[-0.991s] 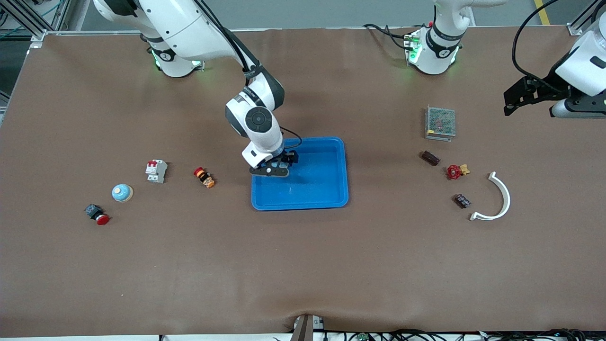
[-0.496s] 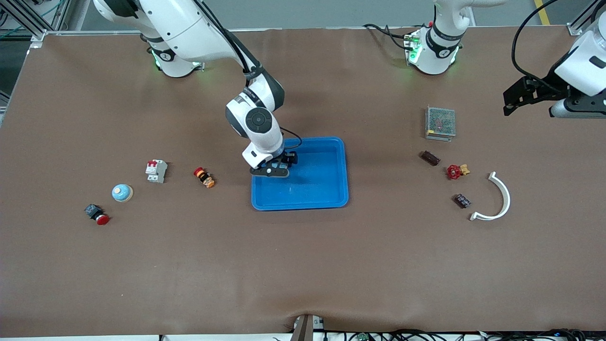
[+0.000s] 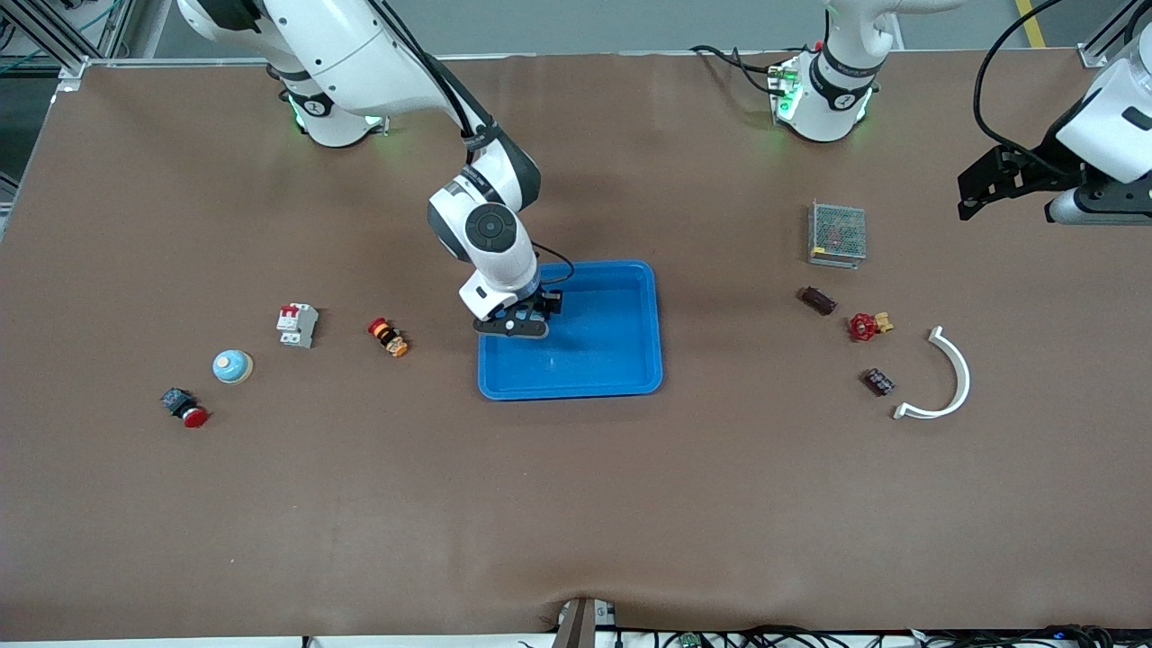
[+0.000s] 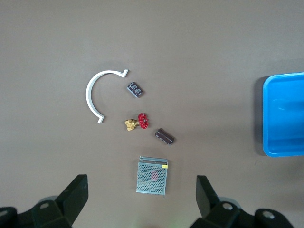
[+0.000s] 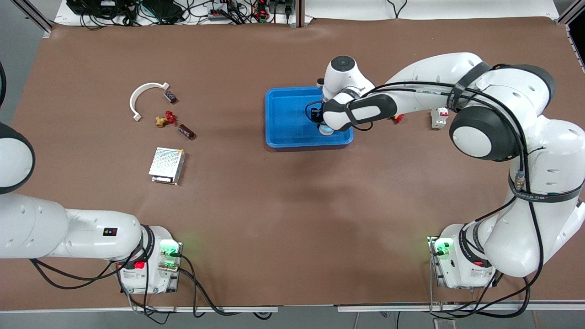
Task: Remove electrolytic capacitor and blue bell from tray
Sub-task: 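Carry the bell with the right gripper toward the red push button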
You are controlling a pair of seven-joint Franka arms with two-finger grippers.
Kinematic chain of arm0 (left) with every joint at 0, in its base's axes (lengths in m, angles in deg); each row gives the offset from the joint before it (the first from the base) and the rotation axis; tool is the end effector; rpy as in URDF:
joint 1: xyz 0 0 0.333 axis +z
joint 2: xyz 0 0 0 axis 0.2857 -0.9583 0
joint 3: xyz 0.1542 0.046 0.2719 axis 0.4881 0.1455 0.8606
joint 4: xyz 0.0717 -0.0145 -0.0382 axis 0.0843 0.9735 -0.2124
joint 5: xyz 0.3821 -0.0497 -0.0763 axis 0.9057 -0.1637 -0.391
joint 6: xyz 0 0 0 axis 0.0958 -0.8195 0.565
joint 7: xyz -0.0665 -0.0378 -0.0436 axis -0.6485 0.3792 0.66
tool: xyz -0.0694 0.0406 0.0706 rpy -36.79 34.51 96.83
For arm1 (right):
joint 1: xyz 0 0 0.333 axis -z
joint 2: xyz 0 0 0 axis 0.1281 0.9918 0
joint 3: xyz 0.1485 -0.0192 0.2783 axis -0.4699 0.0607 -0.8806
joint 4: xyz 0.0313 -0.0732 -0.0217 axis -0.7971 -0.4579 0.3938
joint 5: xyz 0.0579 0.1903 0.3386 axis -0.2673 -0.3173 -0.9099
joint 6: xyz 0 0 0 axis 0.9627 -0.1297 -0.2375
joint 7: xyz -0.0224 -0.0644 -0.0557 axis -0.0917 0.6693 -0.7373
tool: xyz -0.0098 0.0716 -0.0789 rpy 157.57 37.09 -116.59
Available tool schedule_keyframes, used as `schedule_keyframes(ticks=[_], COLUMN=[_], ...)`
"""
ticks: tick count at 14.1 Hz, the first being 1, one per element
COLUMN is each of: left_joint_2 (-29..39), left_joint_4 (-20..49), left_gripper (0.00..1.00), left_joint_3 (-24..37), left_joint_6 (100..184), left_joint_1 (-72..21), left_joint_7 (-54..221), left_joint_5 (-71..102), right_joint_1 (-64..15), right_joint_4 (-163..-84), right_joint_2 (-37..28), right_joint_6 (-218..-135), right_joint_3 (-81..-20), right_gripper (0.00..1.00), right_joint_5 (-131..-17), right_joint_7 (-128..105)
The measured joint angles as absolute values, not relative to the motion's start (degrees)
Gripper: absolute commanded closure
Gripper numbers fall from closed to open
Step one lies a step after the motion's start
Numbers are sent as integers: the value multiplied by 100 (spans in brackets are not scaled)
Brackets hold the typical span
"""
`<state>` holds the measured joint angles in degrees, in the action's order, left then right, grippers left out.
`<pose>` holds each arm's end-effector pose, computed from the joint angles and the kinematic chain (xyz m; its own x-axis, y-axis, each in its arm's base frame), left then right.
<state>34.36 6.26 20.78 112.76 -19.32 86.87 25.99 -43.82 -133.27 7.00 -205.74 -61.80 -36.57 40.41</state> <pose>0.5274 -0.0593 0.6437 0.9981 -0.0622 0.0032 -0.0621 -0.9976 -0.0297 0.4723 0.4225 0.1786 0.9951 -0.0947 -0.0273 -0.0960 -0.9941 -0.0506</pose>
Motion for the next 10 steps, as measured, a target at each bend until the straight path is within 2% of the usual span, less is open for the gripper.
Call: schedule_keyframes(ticks=[3,10], left_joint_2=[3436,3436], left_joint_4=[626,626], left_gripper=[0,0], left_joint_3=[2078,2078], left_joint_6=[11276,11276], left_joint_1=[-1932,-1931], left_joint_7=[8684,8678], left_joint_5=[2599,2599], right_joint_1=[-4382,-4056], right_joint_4=[-13233,-12822], right_joint_2=[642,-297], right_joint_6=[-20365,-18513], right_joint_3=[-6181,-6081], right_gripper=[50,50], right_joint_5=[-3657,-3656], right_joint_7=[4041,3562])
